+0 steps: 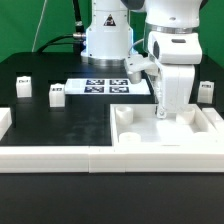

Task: Assemble one leg

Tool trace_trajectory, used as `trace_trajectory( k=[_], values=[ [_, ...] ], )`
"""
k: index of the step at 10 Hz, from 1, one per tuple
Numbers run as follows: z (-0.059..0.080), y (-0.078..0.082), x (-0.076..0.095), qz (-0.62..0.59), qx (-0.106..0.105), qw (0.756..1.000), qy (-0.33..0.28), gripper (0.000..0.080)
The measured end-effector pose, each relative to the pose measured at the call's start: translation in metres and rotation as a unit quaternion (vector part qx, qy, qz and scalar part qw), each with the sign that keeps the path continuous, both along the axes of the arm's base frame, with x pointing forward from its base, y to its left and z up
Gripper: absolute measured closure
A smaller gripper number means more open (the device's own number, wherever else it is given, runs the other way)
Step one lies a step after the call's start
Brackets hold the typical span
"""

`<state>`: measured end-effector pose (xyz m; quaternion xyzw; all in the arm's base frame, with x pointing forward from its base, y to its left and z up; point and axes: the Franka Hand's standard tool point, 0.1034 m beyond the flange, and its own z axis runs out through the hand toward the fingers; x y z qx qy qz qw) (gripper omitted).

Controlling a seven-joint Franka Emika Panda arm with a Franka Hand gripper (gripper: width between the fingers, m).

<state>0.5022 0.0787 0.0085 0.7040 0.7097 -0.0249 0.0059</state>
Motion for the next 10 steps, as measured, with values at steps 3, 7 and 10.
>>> trace_trajectory(
  k=[3, 7, 10],
  values=[
    [-0.0001, 0.0058, 0.001, -0.025, 0.0, 1.0, -0.002, 0.0741],
    [-0.0003, 0.0052, 0.0008, -0.027, 0.0, 1.0, -0.002, 0.0553],
    [-0.0003, 0.0049, 0.0008, -0.027, 0.0, 1.0, -0.002, 0.0238]
  ],
)
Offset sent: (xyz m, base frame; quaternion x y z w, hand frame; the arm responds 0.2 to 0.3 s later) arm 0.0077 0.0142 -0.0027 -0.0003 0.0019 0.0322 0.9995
